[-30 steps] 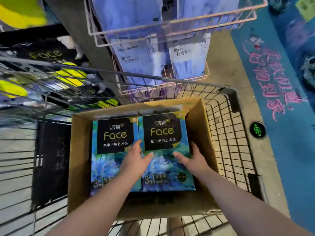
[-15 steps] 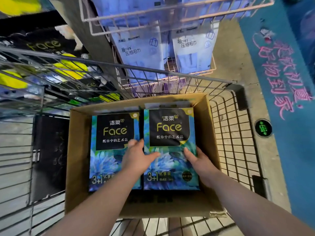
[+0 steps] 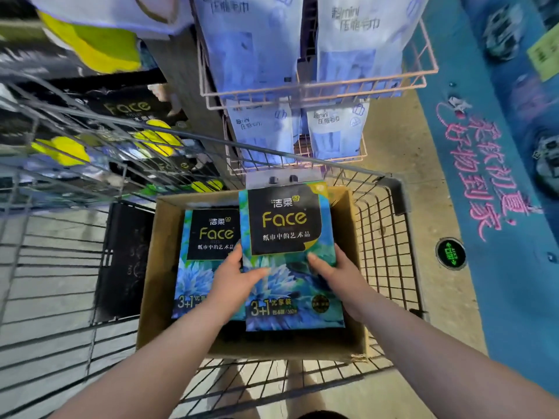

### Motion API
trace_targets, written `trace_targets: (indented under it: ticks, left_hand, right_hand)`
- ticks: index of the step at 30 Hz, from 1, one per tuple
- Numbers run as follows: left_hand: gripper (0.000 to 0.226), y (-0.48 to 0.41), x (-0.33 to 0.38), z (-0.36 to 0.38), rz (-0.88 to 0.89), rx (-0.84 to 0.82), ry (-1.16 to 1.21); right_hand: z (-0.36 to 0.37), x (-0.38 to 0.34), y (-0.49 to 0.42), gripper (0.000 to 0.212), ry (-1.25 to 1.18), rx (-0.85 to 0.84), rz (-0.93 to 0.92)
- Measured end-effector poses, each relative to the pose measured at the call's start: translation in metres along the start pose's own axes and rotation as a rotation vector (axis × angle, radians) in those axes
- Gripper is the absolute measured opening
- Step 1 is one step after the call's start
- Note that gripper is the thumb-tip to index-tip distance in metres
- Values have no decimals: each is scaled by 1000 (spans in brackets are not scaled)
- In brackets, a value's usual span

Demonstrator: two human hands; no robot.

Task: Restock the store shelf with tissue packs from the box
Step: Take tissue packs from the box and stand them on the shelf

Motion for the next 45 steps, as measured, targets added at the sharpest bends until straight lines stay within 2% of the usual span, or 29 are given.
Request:
trace_targets:
  ticks: [4, 9, 12, 15, 21, 23, 26, 32, 35, 39, 45]
  left_hand:
    - [70, 20, 22, -23, 35, 80, 56]
    - [56, 59, 50, -64, 141, 188, 135]
    - [51, 82, 54, -94, 188, 256, 212]
    - [46, 108, 53, -126, 269, 360, 242]
    - [53, 163, 42, -199, 316, 570, 336]
    - [65, 180, 35, -225, 351, 636, 332]
    - [67, 209, 17, -261, 371, 700, 391]
    - [55, 272, -36, -341, 426, 832, 458]
    - [50, 307, -82, -386, 424, 887, 448]
    - [52, 359, -150, -449, 422, 965, 437]
    - [51, 413, -237, -523, 378, 1072, 501]
  right_hand:
    - [10, -34, 18, 57, 38, -73, -75]
    - [37, -76, 39, 55, 115, -112, -236]
    - [61, -100, 55, 52, 81, -207, -249]
    - [91, -122, 74, 49, 159, -330, -316]
    - [167, -151, 119, 55, 285, -493, -427]
    - [193, -156, 140, 53, 310, -549, -454]
    - [234, -158, 171, 47, 333, -603, -504]
    - [328, -139, 244, 38, 402, -711, -614]
    - [382, -110, 280, 39, 439, -758, -651]
    - [462, -62, 335, 30, 443, -849, -662]
    - [557, 5, 402, 48, 494, -907, -707]
Point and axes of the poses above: each hand's wrist, its own y-axis away from the middle knuckle, its own z-axis out of the palm, x = y × z, the point moved 4 cm from there along -y, towards the middle knuckle, and after that the axes turned 6 degrees about x, right-handed, at the moved point
